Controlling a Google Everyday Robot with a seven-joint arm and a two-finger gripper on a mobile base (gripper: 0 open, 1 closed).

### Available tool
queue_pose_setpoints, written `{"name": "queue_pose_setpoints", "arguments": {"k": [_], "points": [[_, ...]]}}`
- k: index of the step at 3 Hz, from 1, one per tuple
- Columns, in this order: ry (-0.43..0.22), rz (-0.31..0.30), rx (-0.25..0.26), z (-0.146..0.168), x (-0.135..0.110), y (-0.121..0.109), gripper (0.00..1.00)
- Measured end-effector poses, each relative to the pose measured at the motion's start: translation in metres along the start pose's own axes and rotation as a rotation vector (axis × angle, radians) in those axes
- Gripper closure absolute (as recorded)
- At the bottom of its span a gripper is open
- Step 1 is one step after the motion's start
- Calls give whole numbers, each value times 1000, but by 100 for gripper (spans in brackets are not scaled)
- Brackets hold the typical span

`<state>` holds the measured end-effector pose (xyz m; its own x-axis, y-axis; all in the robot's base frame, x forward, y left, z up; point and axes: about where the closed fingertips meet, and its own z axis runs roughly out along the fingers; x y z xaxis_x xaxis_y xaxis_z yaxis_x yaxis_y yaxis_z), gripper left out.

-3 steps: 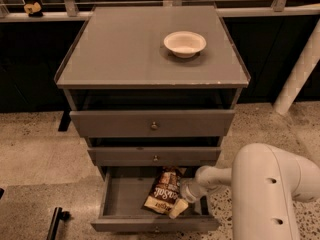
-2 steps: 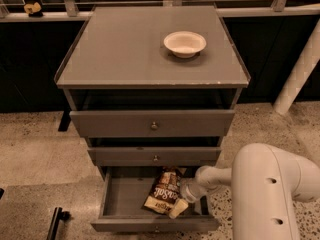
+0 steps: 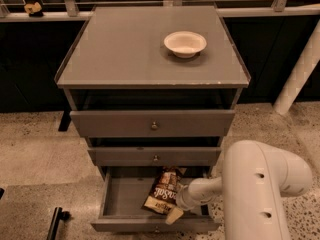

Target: Pick brown chip bag from bottom drawer and place on counter

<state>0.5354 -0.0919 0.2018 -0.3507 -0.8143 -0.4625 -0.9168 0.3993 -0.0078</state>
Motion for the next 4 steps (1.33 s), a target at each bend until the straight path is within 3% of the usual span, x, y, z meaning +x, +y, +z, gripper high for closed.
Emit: {"name": "queue_pose_setpoints", "arguments": {"k": [1,3,4], "points": [[-13,-66,75,19,-11,-8,0],[-24,-69,101,20,-15,-13,0],[-35,-75,141,17,-28,-31,0]]}}
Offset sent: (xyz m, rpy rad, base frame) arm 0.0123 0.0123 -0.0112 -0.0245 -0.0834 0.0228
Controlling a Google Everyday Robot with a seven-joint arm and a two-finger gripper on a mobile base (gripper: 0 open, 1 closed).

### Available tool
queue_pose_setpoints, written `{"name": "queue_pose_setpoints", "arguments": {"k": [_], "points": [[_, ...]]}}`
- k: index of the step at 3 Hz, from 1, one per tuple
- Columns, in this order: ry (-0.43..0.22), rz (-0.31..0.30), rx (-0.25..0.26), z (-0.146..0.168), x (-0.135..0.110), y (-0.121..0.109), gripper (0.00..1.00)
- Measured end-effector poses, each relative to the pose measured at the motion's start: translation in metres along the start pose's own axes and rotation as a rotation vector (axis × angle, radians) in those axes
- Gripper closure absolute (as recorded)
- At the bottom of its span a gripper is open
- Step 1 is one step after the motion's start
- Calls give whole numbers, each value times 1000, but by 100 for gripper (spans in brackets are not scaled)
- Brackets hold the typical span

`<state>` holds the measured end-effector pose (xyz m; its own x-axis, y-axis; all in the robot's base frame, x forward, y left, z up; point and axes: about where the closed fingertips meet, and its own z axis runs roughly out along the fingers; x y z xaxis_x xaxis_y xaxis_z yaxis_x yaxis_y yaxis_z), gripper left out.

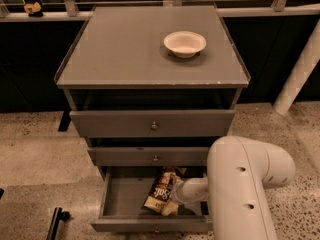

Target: Pick brown chip bag from bottom drawer and place on counter

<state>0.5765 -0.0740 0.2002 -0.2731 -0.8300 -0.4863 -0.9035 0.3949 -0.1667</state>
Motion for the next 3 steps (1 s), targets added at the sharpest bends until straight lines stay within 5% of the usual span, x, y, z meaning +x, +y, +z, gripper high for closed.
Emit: {"name": "queue_pose_setpoints", "arguments": {"k": [2,3], "points": [[-7,-16,45,9,-16,-40,0],[-11,71,21,49,35,-40,0]]}}
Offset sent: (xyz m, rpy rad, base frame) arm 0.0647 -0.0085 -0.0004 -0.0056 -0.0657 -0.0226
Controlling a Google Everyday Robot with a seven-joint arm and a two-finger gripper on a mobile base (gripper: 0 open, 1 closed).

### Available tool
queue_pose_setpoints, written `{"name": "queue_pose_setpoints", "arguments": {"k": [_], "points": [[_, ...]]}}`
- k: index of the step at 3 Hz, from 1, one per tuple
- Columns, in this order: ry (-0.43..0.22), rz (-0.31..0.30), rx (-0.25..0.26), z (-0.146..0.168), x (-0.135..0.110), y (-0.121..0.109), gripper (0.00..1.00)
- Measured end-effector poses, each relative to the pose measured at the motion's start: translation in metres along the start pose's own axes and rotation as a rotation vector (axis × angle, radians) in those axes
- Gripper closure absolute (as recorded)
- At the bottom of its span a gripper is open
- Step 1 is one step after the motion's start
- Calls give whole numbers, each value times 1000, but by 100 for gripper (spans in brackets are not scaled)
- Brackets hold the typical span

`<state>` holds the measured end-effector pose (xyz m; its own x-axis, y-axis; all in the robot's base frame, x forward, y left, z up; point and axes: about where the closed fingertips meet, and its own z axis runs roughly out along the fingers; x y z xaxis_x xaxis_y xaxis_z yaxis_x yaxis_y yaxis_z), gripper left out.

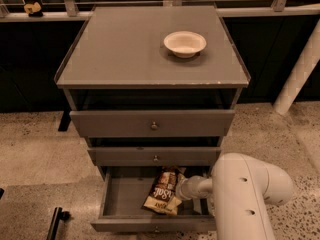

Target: Pick brown chip bag from bottom drawer and place on counter

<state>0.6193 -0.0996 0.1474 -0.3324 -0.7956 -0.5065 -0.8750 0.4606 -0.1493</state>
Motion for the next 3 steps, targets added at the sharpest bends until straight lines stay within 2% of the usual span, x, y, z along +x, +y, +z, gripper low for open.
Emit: {"name": "queue_pose_setpoints", "arguments": {"k": [1,2,3], "points": [[0,0,0,0,0,0,0],[0,0,0,0,0,0,19],[0,0,0,0,0,0,42]]}}
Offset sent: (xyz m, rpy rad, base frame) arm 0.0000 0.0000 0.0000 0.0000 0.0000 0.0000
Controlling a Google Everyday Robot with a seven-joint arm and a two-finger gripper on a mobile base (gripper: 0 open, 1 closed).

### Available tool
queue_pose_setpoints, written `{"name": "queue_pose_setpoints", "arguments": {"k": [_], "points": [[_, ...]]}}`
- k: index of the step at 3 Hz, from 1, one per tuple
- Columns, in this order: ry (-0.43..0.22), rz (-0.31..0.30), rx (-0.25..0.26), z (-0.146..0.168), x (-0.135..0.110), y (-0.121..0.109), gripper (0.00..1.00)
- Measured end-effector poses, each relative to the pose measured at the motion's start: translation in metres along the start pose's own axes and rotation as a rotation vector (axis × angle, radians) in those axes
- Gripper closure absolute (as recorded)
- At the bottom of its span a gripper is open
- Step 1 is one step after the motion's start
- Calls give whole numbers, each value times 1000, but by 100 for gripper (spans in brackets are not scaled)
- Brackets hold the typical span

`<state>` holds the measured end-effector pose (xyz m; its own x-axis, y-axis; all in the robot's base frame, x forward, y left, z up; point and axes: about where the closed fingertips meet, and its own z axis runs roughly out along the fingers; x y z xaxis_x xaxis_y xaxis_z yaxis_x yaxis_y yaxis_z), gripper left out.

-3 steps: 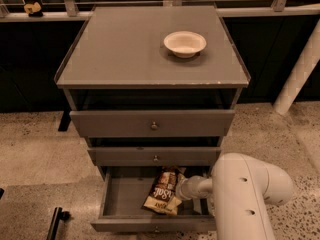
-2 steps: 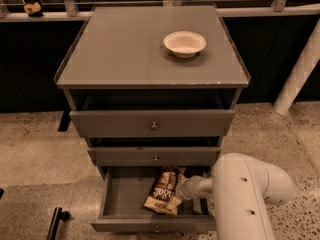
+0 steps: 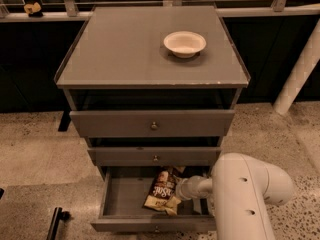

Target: Pick brown chip bag from bottom drawer and place on counter

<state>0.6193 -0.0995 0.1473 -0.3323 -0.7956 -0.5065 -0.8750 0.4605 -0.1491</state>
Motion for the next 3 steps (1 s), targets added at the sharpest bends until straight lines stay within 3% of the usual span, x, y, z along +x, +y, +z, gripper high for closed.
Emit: {"name": "queue_pose_setpoints", "arguments": {"k": [2,3], "points": [[0,0,0,0,0,0,89],[0,0,0,0,0,0,100]]}}
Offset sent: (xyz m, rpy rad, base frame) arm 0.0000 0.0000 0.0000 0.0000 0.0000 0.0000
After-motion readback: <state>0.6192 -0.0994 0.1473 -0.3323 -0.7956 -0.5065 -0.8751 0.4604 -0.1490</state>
